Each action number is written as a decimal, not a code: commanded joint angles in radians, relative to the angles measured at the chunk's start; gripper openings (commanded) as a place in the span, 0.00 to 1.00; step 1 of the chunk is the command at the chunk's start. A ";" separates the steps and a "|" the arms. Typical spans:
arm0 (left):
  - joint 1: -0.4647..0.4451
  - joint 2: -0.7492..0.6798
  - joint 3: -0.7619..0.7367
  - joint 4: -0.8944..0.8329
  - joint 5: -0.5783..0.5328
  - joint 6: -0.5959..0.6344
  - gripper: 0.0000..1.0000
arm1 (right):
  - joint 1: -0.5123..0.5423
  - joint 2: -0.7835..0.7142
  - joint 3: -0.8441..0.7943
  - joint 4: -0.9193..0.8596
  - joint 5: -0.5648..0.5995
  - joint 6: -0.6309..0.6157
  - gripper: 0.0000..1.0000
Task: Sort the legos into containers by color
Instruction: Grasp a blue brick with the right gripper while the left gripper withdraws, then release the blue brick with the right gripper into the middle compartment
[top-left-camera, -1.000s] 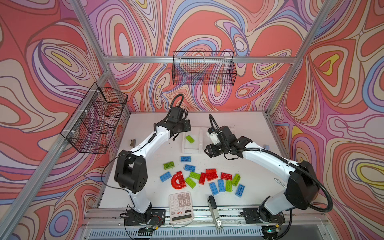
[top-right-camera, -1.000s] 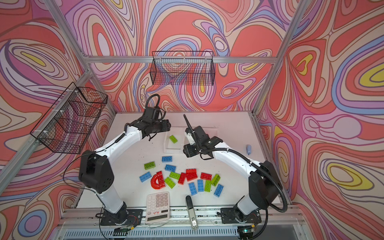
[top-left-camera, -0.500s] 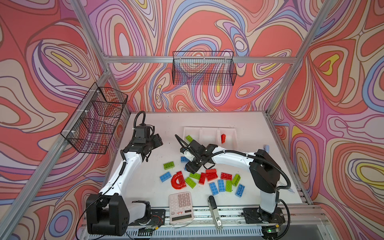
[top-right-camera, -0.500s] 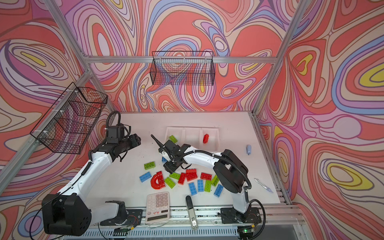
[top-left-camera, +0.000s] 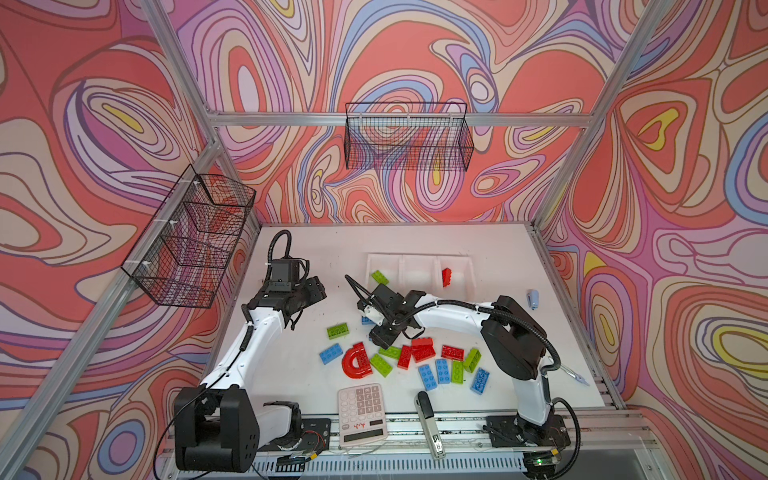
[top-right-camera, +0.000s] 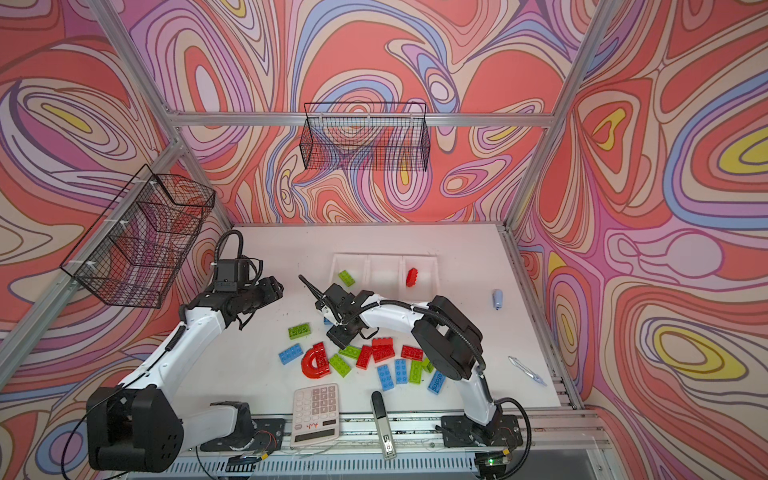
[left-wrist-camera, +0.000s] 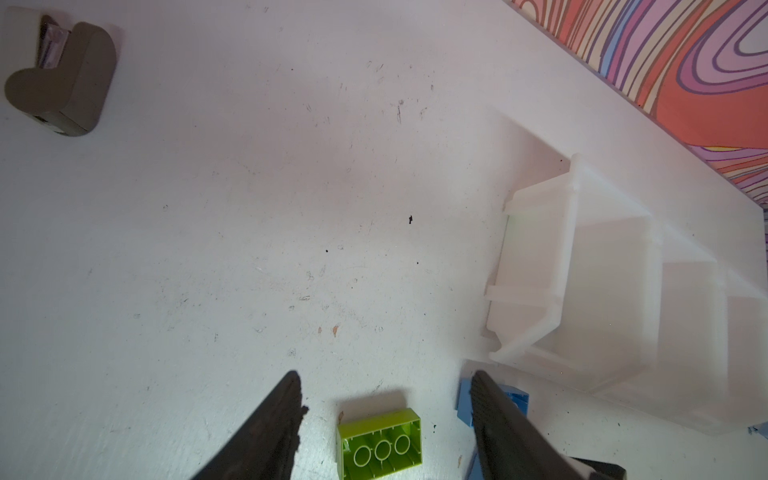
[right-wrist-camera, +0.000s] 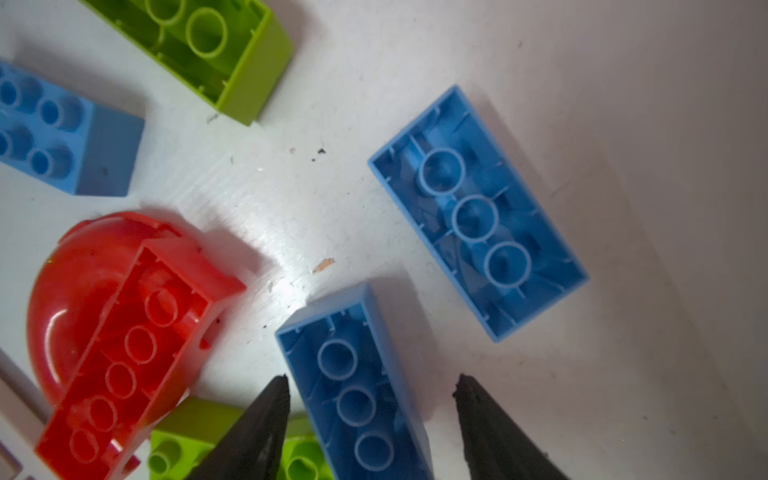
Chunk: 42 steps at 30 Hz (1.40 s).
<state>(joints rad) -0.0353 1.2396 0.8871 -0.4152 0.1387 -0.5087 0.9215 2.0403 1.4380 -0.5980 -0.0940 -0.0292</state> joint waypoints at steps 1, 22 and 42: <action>0.008 -0.012 -0.025 -0.017 0.005 -0.003 0.67 | 0.009 0.024 0.010 0.017 0.004 -0.026 0.65; 0.007 -0.011 -0.037 -0.114 -0.015 0.083 0.67 | 0.007 -0.265 -0.111 0.057 0.151 0.061 0.24; -0.051 -0.211 -0.070 -0.197 0.122 0.418 0.69 | -0.398 -0.195 -0.001 0.129 0.110 0.271 0.26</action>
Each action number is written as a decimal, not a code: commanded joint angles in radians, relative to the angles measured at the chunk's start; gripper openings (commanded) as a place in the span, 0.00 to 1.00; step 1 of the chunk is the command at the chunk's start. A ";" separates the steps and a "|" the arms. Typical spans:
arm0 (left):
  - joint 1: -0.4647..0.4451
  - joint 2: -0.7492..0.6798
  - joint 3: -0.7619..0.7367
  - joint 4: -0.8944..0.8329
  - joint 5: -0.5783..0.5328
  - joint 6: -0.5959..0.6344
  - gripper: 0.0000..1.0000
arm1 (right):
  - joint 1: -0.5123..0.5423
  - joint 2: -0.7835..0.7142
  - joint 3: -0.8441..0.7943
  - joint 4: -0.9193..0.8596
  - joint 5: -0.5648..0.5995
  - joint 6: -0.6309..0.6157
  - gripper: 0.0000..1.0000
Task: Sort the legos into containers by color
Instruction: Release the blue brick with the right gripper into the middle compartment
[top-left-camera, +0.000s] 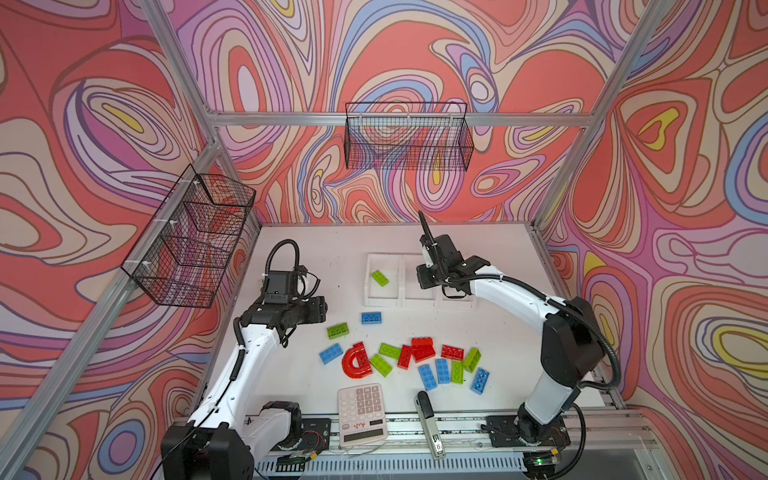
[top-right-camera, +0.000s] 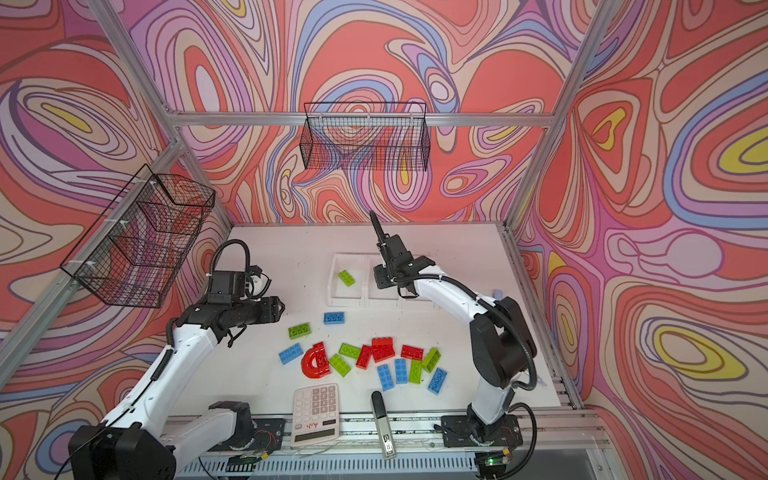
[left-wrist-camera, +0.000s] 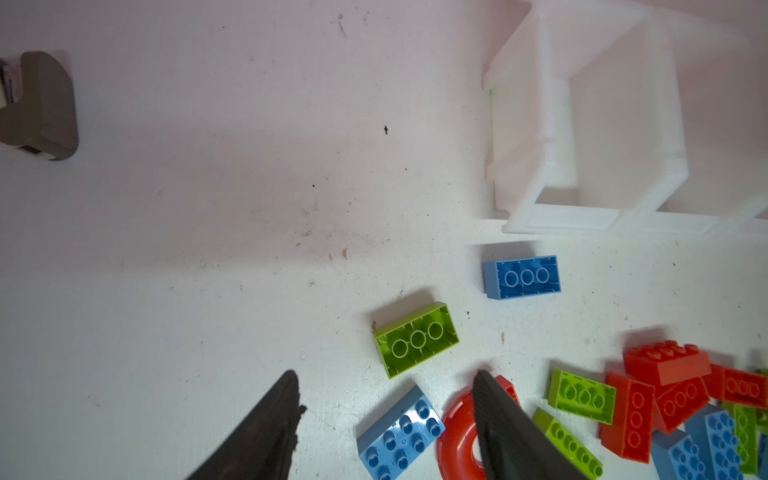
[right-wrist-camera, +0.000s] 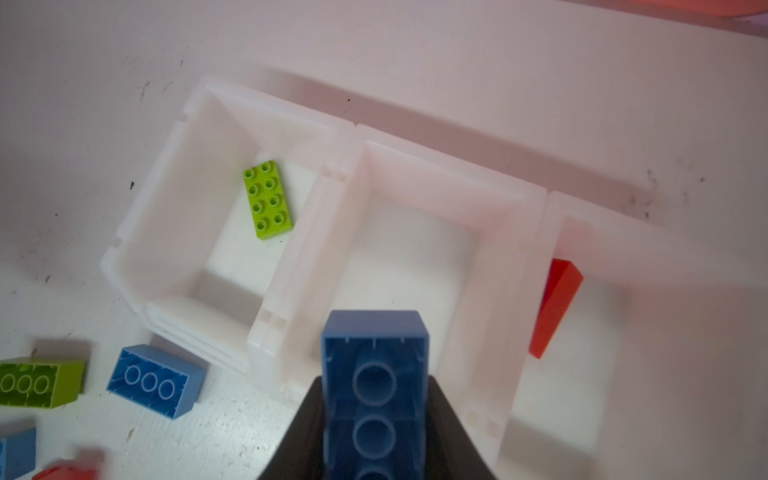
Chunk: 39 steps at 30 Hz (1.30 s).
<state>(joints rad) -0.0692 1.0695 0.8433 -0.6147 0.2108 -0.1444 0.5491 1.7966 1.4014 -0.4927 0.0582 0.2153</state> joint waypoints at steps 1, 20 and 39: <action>-0.030 -0.055 -0.042 0.013 0.046 0.067 0.69 | -0.034 0.069 0.046 0.037 -0.060 0.034 0.26; -0.226 0.067 -0.022 -0.035 -0.016 0.382 0.67 | -0.109 0.186 0.141 0.088 -0.190 0.114 0.60; -0.314 0.409 0.099 -0.109 -0.259 0.682 0.71 | -0.191 -0.188 -0.127 0.125 -0.177 0.121 0.60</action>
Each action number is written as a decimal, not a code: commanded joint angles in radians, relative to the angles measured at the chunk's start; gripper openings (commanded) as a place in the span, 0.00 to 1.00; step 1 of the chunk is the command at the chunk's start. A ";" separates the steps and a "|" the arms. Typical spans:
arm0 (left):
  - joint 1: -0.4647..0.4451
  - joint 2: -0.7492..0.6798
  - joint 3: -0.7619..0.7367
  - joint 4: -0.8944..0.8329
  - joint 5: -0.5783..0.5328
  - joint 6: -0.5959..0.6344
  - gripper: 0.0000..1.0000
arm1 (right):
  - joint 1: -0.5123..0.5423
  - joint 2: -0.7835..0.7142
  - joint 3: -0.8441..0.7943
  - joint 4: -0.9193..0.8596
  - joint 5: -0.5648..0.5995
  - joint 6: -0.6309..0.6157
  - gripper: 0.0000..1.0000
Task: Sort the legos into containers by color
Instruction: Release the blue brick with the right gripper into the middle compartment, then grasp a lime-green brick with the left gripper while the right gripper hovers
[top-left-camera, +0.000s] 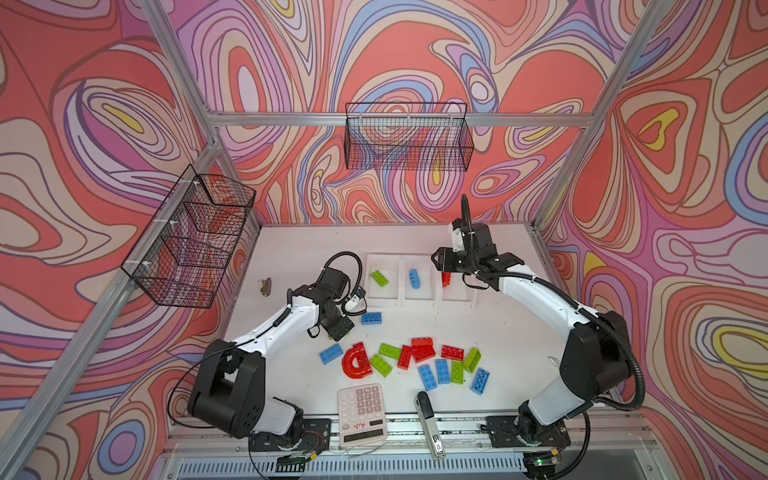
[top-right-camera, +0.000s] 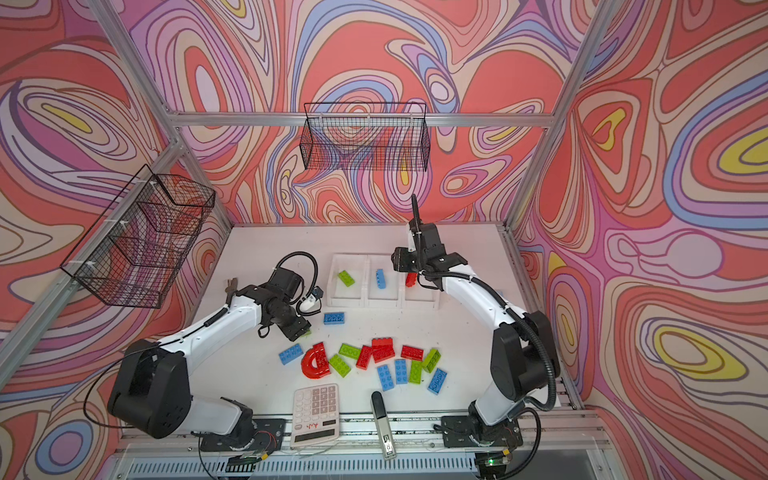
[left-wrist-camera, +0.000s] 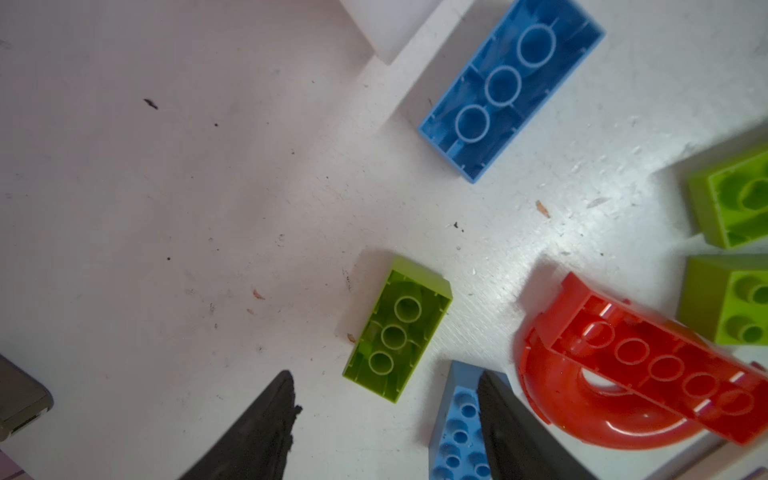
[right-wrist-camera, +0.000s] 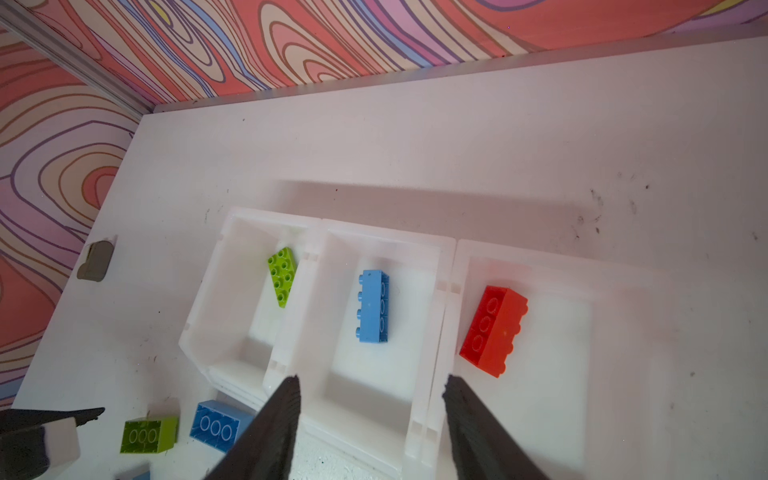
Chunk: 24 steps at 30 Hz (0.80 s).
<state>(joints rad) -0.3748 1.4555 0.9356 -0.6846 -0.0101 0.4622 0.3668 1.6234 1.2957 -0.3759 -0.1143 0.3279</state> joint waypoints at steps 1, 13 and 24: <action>-0.009 0.032 0.012 -0.037 -0.038 0.078 0.71 | -0.009 -0.014 -0.022 0.007 -0.008 0.008 0.59; -0.019 0.143 0.034 0.004 -0.077 0.092 0.66 | -0.016 -0.033 -0.049 0.022 -0.016 0.022 0.60; -0.020 0.191 0.019 0.069 -0.059 0.076 0.47 | -0.017 -0.051 -0.074 0.021 -0.015 0.042 0.55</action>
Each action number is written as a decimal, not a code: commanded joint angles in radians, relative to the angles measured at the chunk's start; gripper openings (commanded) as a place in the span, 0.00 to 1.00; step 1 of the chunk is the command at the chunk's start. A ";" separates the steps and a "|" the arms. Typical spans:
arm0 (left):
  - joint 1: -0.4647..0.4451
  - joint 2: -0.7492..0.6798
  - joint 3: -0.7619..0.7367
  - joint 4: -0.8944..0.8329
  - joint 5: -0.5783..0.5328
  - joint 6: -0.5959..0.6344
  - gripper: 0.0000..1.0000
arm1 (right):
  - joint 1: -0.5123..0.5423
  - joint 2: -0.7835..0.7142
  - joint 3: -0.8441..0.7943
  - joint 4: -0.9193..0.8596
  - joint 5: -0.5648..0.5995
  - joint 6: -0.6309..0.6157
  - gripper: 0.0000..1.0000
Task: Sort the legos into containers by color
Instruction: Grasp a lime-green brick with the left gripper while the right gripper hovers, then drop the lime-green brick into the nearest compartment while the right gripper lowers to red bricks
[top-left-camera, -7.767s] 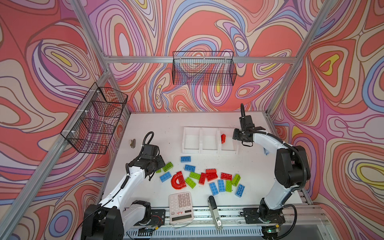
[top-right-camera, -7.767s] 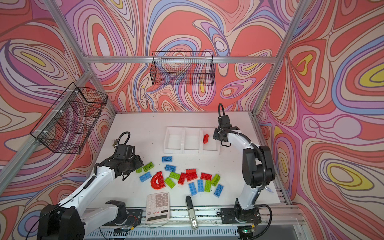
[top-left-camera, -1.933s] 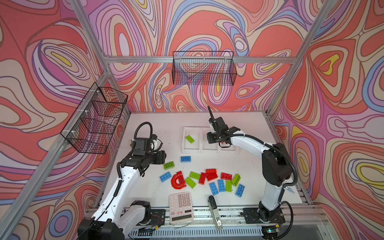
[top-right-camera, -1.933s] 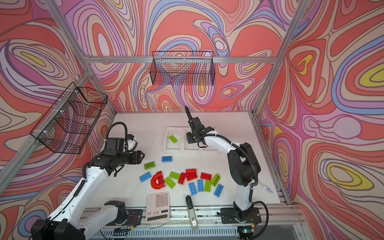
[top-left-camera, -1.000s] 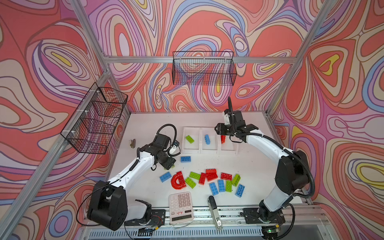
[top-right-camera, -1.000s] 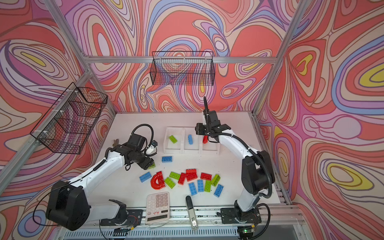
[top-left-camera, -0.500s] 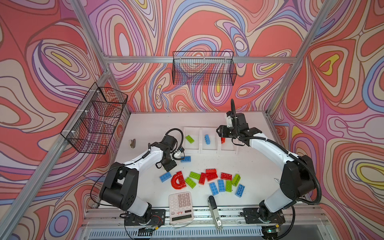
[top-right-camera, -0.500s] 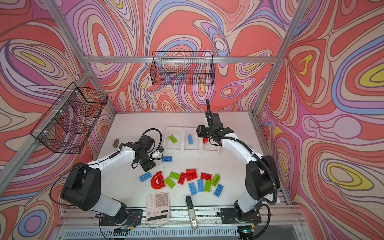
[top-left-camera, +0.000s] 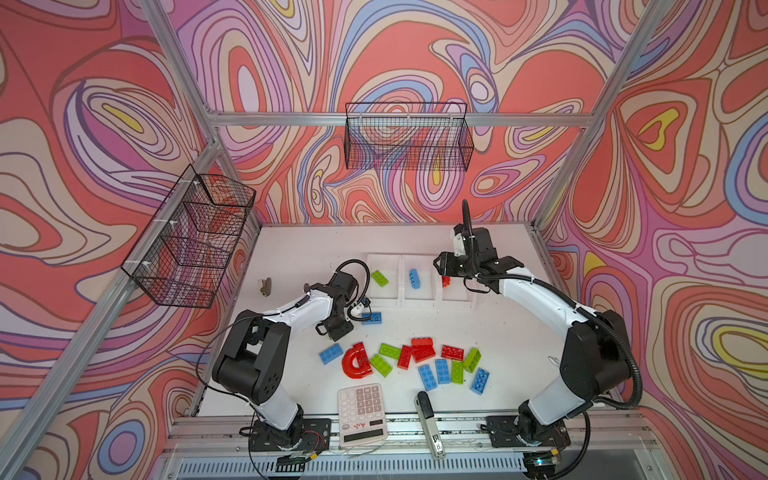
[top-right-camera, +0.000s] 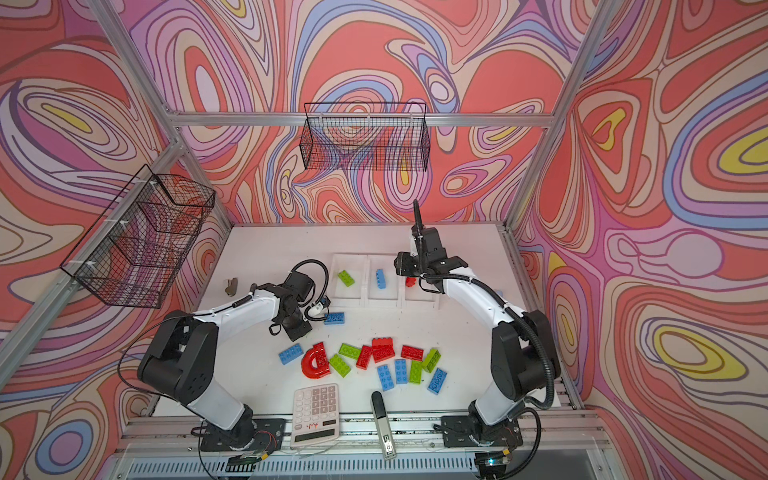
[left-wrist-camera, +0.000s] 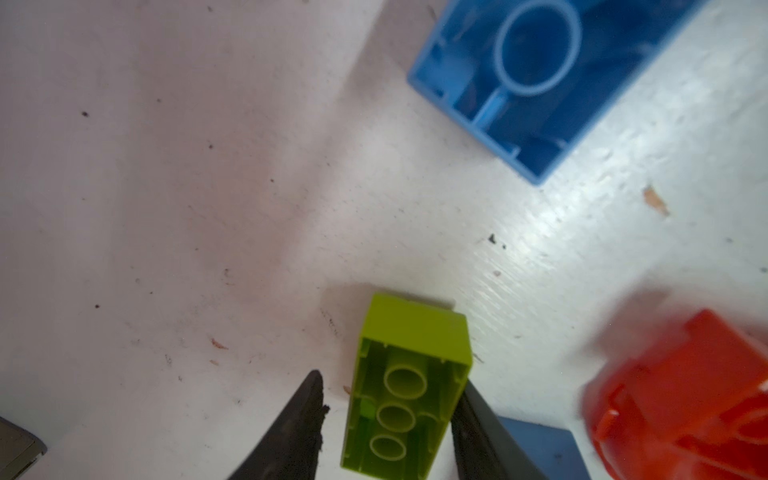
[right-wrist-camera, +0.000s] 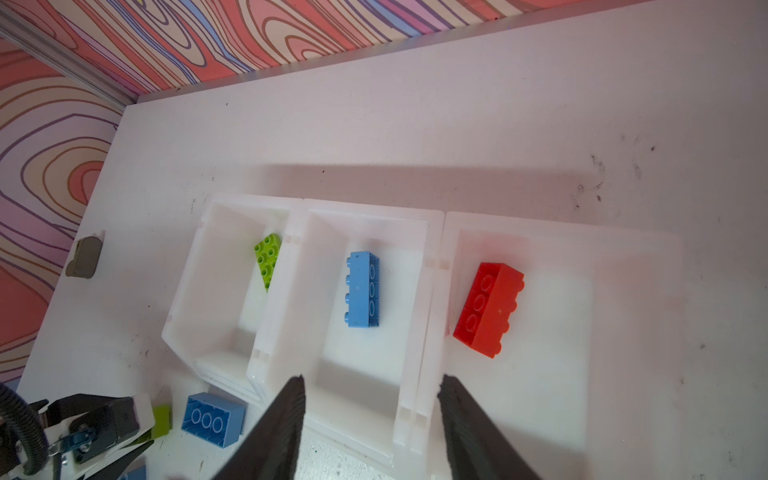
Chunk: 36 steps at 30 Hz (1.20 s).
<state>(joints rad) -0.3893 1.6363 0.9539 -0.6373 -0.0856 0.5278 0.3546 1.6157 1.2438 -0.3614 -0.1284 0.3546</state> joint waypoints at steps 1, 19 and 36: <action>-0.005 0.012 0.000 0.024 0.022 0.007 0.44 | -0.005 -0.045 -0.023 0.002 0.002 0.015 0.55; -0.005 -0.174 0.142 0.135 0.164 -0.316 0.30 | -0.002 -0.092 -0.106 -0.067 0.001 0.023 0.52; -0.095 0.274 0.631 0.108 0.135 -0.620 0.36 | 0.309 -0.149 -0.215 -0.270 -0.054 -0.172 0.58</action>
<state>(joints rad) -0.4839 1.8732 1.5326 -0.5125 0.0494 -0.0132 0.6361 1.4811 1.0512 -0.5755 -0.1928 0.2214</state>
